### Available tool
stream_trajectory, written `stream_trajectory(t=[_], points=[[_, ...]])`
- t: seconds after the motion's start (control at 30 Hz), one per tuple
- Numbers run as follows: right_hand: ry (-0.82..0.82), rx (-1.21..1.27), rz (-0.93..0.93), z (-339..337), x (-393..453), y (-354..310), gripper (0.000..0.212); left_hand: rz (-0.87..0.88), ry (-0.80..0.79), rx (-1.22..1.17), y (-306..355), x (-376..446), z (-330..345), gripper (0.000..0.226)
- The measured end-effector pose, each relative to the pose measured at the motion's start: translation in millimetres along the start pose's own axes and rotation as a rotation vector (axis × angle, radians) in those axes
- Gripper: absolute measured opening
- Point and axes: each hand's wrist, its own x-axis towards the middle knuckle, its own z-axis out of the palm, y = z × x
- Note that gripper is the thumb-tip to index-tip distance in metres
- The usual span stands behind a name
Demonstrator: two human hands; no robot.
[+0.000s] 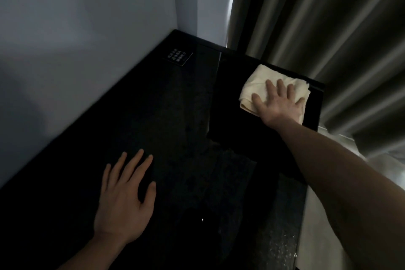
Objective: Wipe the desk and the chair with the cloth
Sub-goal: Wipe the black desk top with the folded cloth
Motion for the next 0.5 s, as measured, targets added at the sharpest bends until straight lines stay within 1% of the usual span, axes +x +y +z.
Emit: stream_trajectory(t=[0.1, 0.2, 0.33, 0.4, 0.5], points=[[-0.004, -0.003, 0.012, 4.4, -24.1, 0.2, 0.083, -0.013, -0.012, 0.001, 2.2, 0.1, -3.1, 0.065], [0.01, 0.008, 0.014, 10.4, -66.7, 0.9, 0.083, -0.023, -0.04, 0.009, 2.2, -0.2, -4.7, 0.066], [0.012, 0.007, -0.034, 19.5, -125.8, 5.5, 0.081, -0.056, -0.099, 0.016, 6.3, 0.2, -11.2, 0.06], [0.009, -0.004, -0.048, 21.7, -137.0, 7.5, 0.081, -0.059, -0.102, 0.016, 8.4, -0.2, -12.3, 0.06], [0.01, -0.021, -0.034, 19.6, -131.5, 5.0, 0.083, -0.043, -0.084, 0.012, 7.4, 0.1, -10.9, 0.066]])
